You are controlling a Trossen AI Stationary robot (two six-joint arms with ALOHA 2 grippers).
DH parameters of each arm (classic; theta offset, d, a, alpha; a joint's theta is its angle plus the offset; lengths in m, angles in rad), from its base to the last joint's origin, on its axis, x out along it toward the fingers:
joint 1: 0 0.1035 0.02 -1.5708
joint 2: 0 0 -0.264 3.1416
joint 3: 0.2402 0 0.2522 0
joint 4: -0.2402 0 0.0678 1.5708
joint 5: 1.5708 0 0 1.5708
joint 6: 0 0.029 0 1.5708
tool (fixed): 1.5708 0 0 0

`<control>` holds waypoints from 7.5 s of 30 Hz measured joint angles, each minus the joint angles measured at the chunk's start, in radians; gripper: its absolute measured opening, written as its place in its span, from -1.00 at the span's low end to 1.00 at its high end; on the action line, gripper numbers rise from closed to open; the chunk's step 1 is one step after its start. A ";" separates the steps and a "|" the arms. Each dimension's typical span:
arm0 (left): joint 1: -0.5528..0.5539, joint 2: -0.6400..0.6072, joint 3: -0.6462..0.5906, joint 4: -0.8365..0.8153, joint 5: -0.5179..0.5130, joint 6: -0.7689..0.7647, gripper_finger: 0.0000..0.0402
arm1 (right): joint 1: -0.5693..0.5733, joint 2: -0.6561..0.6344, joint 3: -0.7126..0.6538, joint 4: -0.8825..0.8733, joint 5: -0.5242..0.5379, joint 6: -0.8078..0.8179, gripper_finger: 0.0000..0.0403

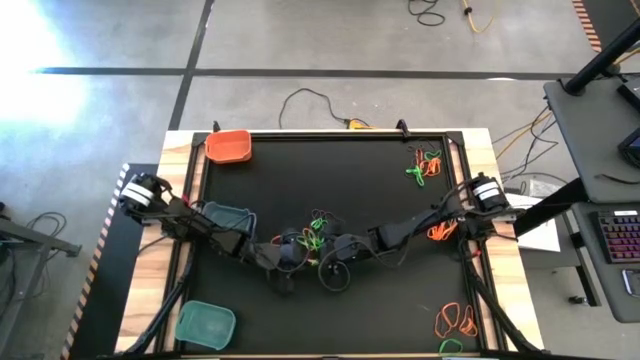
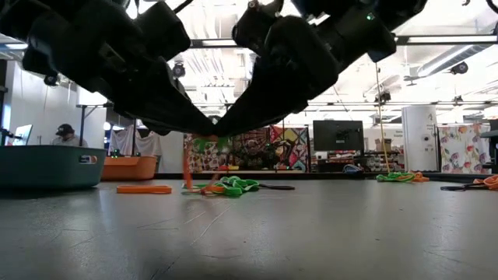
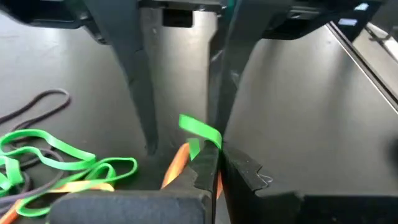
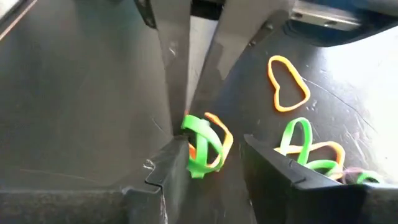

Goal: Sort rubber bands into baskets
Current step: Put the green rubber band into the blue bin

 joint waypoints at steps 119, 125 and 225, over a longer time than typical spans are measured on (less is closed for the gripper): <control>-0.081 0.281 0.239 -0.122 -0.001 -0.136 -0.05 | 0.092 -0.033 0.123 -0.585 -0.101 0.144 0.04; -0.082 0.337 0.243 -0.083 -0.097 -0.170 0.01 | 0.092 -0.033 0.123 -0.581 -0.101 0.144 0.04; 0.101 -0.195 0.105 -0.236 -0.269 -0.029 -0.33 | 0.096 -0.315 -0.022 -0.697 -0.101 0.089 0.04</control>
